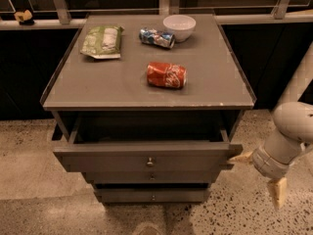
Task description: Close top drawer
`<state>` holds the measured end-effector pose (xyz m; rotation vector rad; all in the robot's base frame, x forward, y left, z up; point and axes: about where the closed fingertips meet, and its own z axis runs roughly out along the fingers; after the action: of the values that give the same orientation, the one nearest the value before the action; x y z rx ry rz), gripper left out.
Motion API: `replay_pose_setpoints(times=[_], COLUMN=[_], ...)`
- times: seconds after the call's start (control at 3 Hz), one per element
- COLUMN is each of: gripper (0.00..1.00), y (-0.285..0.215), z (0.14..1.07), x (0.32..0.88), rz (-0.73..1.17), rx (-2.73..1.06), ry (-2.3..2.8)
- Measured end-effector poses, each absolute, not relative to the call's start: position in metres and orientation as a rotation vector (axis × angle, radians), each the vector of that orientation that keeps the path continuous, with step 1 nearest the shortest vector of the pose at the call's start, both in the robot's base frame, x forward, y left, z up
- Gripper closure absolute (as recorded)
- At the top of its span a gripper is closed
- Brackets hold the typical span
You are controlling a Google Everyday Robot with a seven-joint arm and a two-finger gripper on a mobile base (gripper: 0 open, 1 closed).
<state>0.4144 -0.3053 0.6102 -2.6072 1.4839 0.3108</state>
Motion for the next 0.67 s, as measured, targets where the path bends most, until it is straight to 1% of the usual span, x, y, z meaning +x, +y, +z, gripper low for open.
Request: replay_pose_setpoints(times=[0.33,0.67], gripper=[0.0,0.0], y=[-0.305,-0.314], z=[0.61,0.612], x=[0.414,0.433], rz=[0.311,0.279], rx=[-2.607,-2.551], ry=[1.484,1.501])
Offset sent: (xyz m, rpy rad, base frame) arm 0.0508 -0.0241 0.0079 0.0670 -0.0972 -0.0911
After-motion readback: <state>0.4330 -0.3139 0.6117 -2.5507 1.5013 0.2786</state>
